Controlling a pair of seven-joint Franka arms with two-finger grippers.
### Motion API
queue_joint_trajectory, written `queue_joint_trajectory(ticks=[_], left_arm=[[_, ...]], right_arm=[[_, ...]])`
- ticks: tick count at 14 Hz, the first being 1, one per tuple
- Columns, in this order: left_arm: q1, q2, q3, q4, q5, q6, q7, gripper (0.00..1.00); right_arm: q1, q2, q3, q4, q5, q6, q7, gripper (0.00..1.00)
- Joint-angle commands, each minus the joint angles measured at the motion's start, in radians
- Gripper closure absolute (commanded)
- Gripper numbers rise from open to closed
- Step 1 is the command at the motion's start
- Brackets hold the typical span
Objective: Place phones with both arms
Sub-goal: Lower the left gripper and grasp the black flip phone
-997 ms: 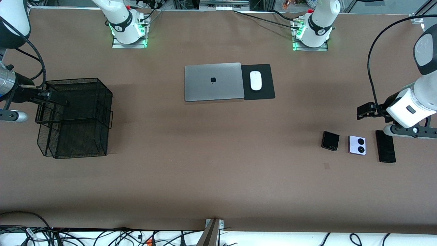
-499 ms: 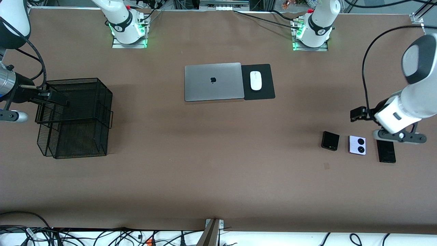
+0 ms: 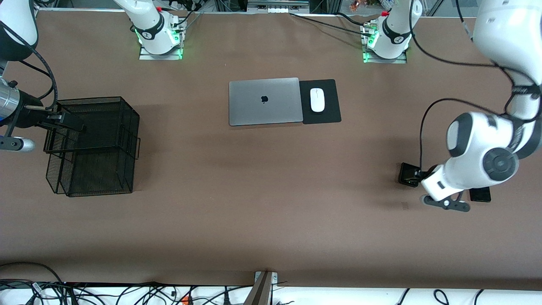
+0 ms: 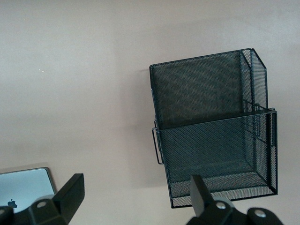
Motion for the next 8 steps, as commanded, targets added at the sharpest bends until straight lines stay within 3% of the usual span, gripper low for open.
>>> queue_joint_trajectory(ticks=[1, 3, 8], left_arm=[[0.010, 0.041, -0.001, 0.019, 0.048, 0.015, 0.019, 0.00], [0.018, 0.053, 0.001, -0.005, 0.049, 0.030, 0.039, 0.00], [0.044, 0.041, 0.004, -0.174, 0.049, 0.173, 0.048, 0.00]], right_arm=[[0.002, 0.004, 0.001, 0.014, -0.005, -0.004, -0.010, 0.00], [0.000, 0.004, 0.001, 0.014, -0.005, -0.004, -0.010, 0.00], [0.002, 0.009, 0.001, 0.014, -0.005, 0.000, -0.006, 0.00]])
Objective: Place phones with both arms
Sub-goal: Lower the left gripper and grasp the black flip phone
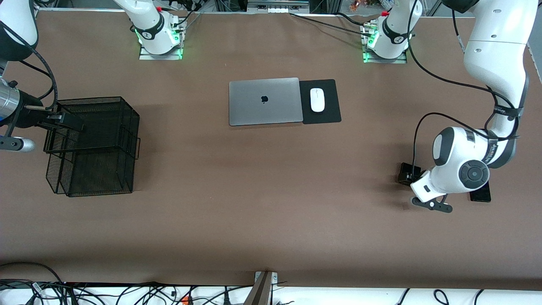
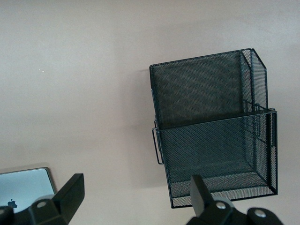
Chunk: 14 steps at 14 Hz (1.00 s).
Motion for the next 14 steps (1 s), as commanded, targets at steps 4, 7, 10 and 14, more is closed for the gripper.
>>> queue_joint_trajectory(ticks=[4, 7, 10, 14], left_arm=[[0.026, -0.034, -0.007, -0.133, 0.025, 0.077, 0.012, 0.00], [0.028, -0.048, -0.007, -0.170, 0.025, 0.080, 0.012, 0.00], [0.033, -0.041, -0.004, -0.172, 0.025, 0.088, 0.014, 0.00], [0.043, -0.035, -0.004, -0.170, 0.054, 0.088, 0.014, 0.00]], right_arm=[[0.002, 0.008, -0.001, 0.014, -0.005, 0.002, -0.004, 0.00], [0.002, 0.008, -0.001, 0.014, -0.005, 0.002, -0.007, 0.00], [0.002, 0.008, -0.001, 0.014, -0.002, 0.002, -0.010, 0.00], [0.002, 0.011, -0.001, 0.014, 0.000, 0.003, -0.007, 0.00]])
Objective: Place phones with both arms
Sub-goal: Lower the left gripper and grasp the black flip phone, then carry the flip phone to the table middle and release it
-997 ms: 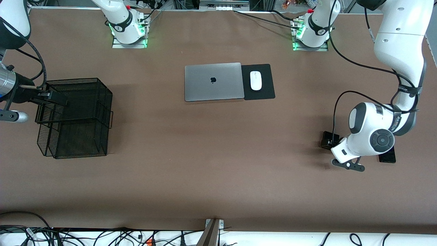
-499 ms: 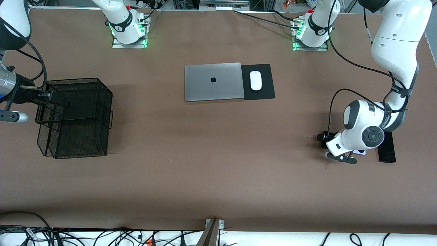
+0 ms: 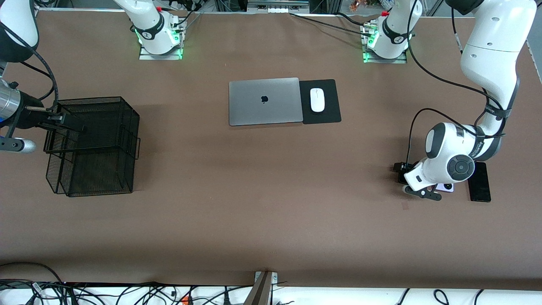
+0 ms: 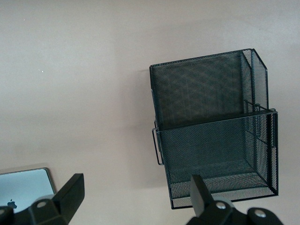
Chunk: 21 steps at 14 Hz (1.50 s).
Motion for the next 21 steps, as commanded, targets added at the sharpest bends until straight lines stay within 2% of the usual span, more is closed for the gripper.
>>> queue_joint_trajectory(ticks=[1, 2, 4, 6, 7, 10, 12, 13, 15, 18, 21], left_arm=[[0.019, -0.027, -0.005, -0.031, 0.028, 0.017, 0.010, 0.00], [0.018, -0.026, -0.005, -0.031, 0.028, 0.017, 0.009, 0.00], [0.018, -0.018, -0.005, -0.027, 0.026, 0.018, 0.007, 0.12], [0.016, -0.017, -0.005, -0.025, 0.026, 0.020, 0.004, 0.13], [0.016, -0.012, -0.005, -0.023, 0.026, 0.020, -0.002, 0.19], [0.009, -0.012, -0.005, -0.022, 0.024, 0.018, -0.010, 0.49], [0.001, -0.012, -0.005, -0.007, 0.021, 0.008, -0.011, 0.63], [-0.001, -0.013, -0.005, 0.001, 0.021, 0.005, -0.014, 0.67], [-0.011, -0.017, -0.012, 0.028, 0.021, -0.003, -0.039, 0.69], [-0.111, -0.006, -0.006, 0.137, 0.023, -0.151, -0.146, 0.70], [-0.201, -0.006, -0.006, 0.184, 0.023, -0.213, -0.264, 0.71]], right_arm=[[0.002, 0.008, -0.001, 0.014, 0.001, -0.001, -0.007, 0.00], [0.002, 0.008, -0.001, 0.014, 0.001, -0.001, -0.007, 0.00], [0.002, 0.008, -0.001, 0.014, 0.004, -0.001, -0.007, 0.00], [0.002, 0.008, 0.001, 0.014, 0.004, -0.001, -0.006, 0.00], [0.002, 0.008, -0.001, 0.014, 0.004, -0.001, -0.007, 0.00], [0.001, 0.008, 0.001, 0.014, 0.004, -0.001, -0.009, 0.00], [0.001, 0.008, -0.001, 0.014, 0.004, -0.003, -0.010, 0.00], [0.001, 0.008, -0.001, 0.016, 0.004, -0.003, -0.010, 0.00], [0.001, 0.008, -0.001, 0.016, 0.004, -0.003, -0.010, 0.00], [-0.001, 0.008, -0.001, 0.016, 0.004, -0.003, -0.010, 0.00], [-0.001, 0.008, -0.001, 0.014, 0.004, -0.003, -0.010, 0.00]])
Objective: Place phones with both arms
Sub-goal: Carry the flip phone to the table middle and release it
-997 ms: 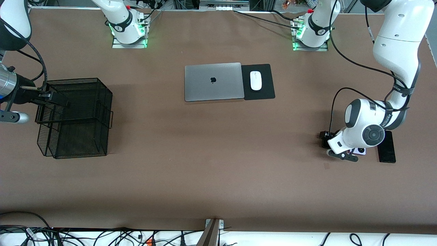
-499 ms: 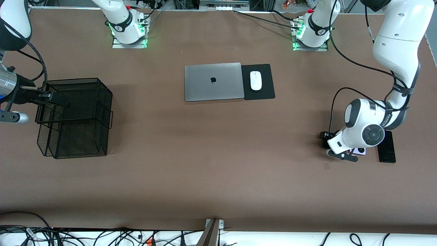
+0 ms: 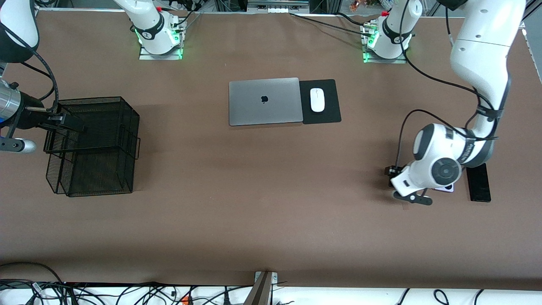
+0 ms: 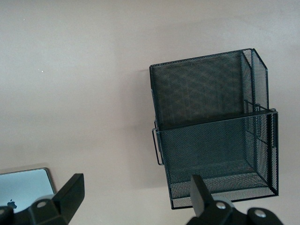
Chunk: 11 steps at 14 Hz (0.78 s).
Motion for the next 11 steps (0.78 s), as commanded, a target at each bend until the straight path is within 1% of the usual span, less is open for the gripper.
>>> queue_joint_trajectory(ticks=[1, 4, 5, 7, 8, 10, 11], left_arm=[[-0.098, -0.002, 0.008, 0.054, 0.020, -0.054, -0.125, 0.71], [-0.197, 0.010, 0.006, 0.094, 0.006, -0.054, -0.244, 0.75], [-0.231, 0.017, 0.005, 0.126, 0.003, -0.054, -0.249, 0.75], [-0.289, 0.020, 0.003, 0.158, -0.067, -0.054, -0.249, 0.75], [-0.329, 0.021, 0.003, 0.175, -0.080, -0.052, -0.247, 0.75], [-0.414, 0.024, 0.003, 0.195, -0.078, -0.051, -0.238, 0.75], [-0.472, 0.033, 0.003, 0.197, -0.071, -0.049, -0.232, 0.75]], right_arm=[[-0.001, 0.006, -0.001, 0.014, 0.004, -0.003, -0.010, 0.00], [-0.002, 0.006, -0.002, 0.013, 0.006, -0.009, -0.010, 0.00], [-0.002, 0.006, -0.002, 0.011, 0.004, -0.012, -0.010, 0.00], [-0.004, 0.006, -0.005, 0.010, -0.005, -0.007, -0.013, 0.00], [-0.004, 0.008, -0.005, 0.011, -0.006, -0.004, -0.013, 0.00], [-0.004, 0.009, -0.005, 0.011, -0.008, -0.004, -0.012, 0.00], [-0.004, 0.009, -0.007, 0.011, -0.008, -0.004, -0.012, 0.00]])
